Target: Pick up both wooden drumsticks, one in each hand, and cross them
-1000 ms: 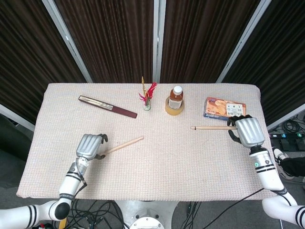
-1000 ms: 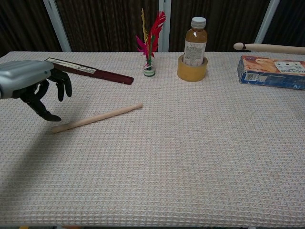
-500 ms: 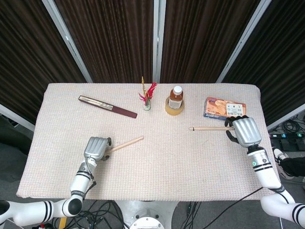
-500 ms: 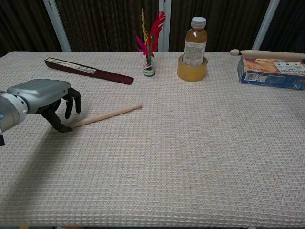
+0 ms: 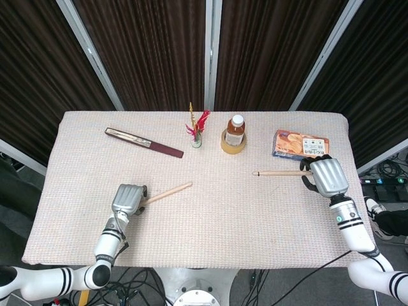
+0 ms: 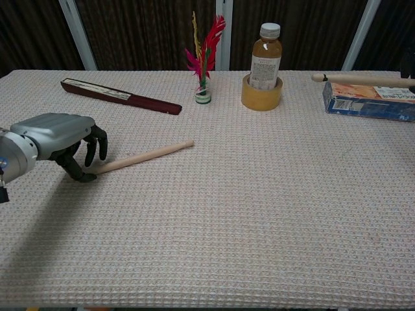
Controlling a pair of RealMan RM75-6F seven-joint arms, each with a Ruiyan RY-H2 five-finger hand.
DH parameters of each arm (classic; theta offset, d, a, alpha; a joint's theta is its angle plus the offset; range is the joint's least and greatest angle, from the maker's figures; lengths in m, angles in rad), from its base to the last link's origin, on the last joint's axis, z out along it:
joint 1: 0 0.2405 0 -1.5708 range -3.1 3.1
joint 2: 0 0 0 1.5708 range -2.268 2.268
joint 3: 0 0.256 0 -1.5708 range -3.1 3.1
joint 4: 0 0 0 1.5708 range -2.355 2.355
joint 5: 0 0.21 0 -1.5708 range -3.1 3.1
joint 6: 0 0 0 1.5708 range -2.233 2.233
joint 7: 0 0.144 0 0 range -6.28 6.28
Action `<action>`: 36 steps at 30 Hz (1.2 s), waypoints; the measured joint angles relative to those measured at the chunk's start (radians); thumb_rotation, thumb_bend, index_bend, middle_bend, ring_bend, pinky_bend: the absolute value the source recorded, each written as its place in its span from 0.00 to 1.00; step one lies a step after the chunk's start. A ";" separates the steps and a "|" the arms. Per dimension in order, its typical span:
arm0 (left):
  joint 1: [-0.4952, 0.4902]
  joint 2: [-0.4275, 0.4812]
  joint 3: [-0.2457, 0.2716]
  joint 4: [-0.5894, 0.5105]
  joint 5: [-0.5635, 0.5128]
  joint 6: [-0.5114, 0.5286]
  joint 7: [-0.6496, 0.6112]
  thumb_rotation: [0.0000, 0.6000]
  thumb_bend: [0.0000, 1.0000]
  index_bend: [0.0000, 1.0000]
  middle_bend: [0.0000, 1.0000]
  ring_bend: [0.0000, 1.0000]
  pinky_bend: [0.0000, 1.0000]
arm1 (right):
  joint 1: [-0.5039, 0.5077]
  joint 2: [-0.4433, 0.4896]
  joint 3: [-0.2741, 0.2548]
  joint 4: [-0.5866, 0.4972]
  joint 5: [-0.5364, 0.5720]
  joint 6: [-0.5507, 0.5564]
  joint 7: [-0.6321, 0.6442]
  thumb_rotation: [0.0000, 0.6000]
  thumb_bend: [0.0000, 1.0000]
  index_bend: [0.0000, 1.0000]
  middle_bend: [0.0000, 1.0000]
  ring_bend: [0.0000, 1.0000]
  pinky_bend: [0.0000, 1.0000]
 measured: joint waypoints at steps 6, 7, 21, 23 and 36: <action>-0.004 0.003 0.007 0.004 -0.008 -0.008 -0.011 1.00 0.27 0.45 0.55 0.74 0.80 | -0.002 -0.003 -0.001 0.003 -0.002 0.008 -0.013 1.00 0.59 0.67 0.61 0.50 0.37; -0.005 0.003 0.008 0.006 -0.008 -0.009 -0.011 1.00 0.27 0.45 0.55 0.74 0.80 | -0.002 -0.004 -0.001 0.004 -0.002 0.008 -0.015 1.00 0.59 0.67 0.61 0.50 0.37; -0.011 -0.004 0.021 0.024 -0.010 -0.008 -0.026 1.00 0.35 0.48 0.56 0.74 0.80 | -0.002 -0.007 -0.005 -0.005 -0.001 0.005 -0.030 1.00 0.59 0.67 0.61 0.50 0.36; -0.012 -0.004 0.023 0.025 -0.014 -0.013 -0.026 1.00 0.36 0.48 0.56 0.74 0.80 | -0.002 -0.007 -0.005 -0.006 -0.002 0.006 -0.033 1.00 0.59 0.67 0.61 0.50 0.36; -0.003 0.006 0.029 0.044 0.050 -0.027 -0.126 1.00 0.51 0.60 0.69 0.77 0.80 | -0.019 -0.006 -0.009 -0.019 0.006 0.017 -0.025 1.00 0.59 0.69 0.62 0.50 0.37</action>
